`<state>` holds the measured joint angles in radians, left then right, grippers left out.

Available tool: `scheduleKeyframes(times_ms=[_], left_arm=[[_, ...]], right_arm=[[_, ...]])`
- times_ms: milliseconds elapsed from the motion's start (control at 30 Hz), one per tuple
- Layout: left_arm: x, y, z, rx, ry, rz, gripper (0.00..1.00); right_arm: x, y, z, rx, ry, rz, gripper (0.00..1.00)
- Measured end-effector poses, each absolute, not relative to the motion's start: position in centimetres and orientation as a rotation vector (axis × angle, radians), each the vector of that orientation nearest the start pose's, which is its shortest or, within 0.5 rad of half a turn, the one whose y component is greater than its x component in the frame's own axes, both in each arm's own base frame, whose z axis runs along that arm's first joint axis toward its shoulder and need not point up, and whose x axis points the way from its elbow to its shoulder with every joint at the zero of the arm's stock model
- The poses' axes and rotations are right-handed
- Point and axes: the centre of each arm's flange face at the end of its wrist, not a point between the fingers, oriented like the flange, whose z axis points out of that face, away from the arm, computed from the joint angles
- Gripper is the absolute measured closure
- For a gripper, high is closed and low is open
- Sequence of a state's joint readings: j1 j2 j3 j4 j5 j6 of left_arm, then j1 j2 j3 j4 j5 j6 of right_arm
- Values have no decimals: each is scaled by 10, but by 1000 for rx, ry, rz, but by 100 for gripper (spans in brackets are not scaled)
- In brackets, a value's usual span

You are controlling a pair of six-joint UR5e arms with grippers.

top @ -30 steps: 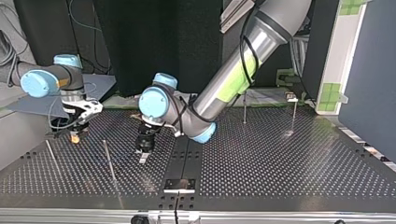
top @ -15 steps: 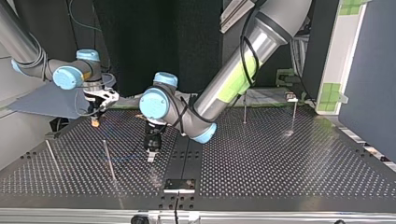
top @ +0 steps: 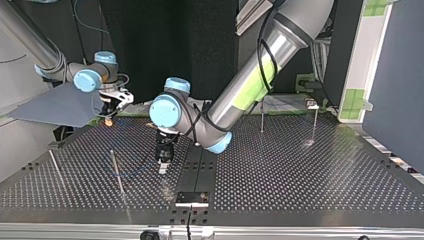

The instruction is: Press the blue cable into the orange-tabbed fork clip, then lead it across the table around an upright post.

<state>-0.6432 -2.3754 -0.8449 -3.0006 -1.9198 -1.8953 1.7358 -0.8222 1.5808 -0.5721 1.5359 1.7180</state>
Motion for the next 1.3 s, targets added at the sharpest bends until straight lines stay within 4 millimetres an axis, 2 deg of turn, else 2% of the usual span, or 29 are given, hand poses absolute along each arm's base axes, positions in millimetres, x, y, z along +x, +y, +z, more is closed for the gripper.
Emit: scheduleKeyframes(times_ms=[700,1067,1300], left_arm=[[575,-558,333,-61,1533,-490,0],[576,-555,332,-61,1540,-482,0],[575,-553,330,-48,1562,-466,0]], right_arm=[[230,-627,-7,1413,-1380,1343,99],[218,-645,-48,1374,-1366,1341,99],[212,-639,-86,1400,-1390,1304,99]])
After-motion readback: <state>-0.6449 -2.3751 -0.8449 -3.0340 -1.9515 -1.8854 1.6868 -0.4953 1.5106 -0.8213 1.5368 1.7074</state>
